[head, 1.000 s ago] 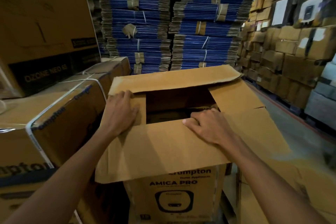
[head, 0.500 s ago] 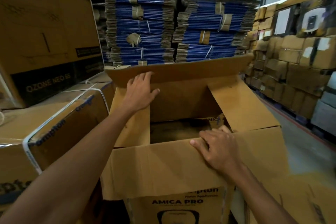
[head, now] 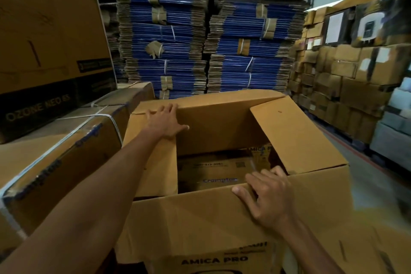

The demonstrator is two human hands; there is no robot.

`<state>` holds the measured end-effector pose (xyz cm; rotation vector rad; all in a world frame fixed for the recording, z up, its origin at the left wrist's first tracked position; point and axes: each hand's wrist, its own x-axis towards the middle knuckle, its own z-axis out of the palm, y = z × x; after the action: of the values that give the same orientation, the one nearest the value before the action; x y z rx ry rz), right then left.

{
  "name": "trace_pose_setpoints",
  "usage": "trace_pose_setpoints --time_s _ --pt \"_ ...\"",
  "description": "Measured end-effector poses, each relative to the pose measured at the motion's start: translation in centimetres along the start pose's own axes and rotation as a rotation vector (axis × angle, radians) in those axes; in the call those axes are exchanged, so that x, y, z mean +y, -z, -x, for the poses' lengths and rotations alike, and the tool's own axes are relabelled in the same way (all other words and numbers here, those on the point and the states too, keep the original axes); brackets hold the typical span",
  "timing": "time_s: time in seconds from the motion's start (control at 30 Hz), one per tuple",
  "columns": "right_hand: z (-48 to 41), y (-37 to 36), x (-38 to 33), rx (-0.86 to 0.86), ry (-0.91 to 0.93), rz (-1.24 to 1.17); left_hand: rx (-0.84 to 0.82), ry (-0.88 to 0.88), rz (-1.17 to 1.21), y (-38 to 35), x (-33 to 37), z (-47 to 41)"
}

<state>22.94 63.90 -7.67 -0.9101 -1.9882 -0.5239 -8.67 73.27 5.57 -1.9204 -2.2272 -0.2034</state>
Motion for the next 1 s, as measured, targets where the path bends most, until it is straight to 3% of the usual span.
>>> trace_pose_setpoints --time_s 0.23,0.57,0.67,0.73,0.83,1.0 --pt "-1.1 -0.6 0.3 -0.008 0.008 0.008 -0.092 0.058 -0.011 -1.0 1.2 0.4" --pt "-2.5 -1.3 0.7 -0.052 -0.002 -0.001 -0.223 0.039 0.071 -2.7 1.2 9.1" --pt "-3.0 -1.6 0.9 -0.085 0.002 0.011 -0.108 0.045 0.263 -0.3 0.9 11.0" --pt "-3.1 -1.7 1.1 -0.084 0.003 0.004 -0.006 0.084 0.543 2.5 0.6 12.1" --pt "-3.3 -1.7 1.2 -0.058 0.009 -0.005 0.086 0.197 1.034 6.1 -0.8 13.8" --pt "-3.6 -1.8 1.1 -0.069 0.000 -0.022 0.292 0.459 1.465 7.3 -5.7 17.8"
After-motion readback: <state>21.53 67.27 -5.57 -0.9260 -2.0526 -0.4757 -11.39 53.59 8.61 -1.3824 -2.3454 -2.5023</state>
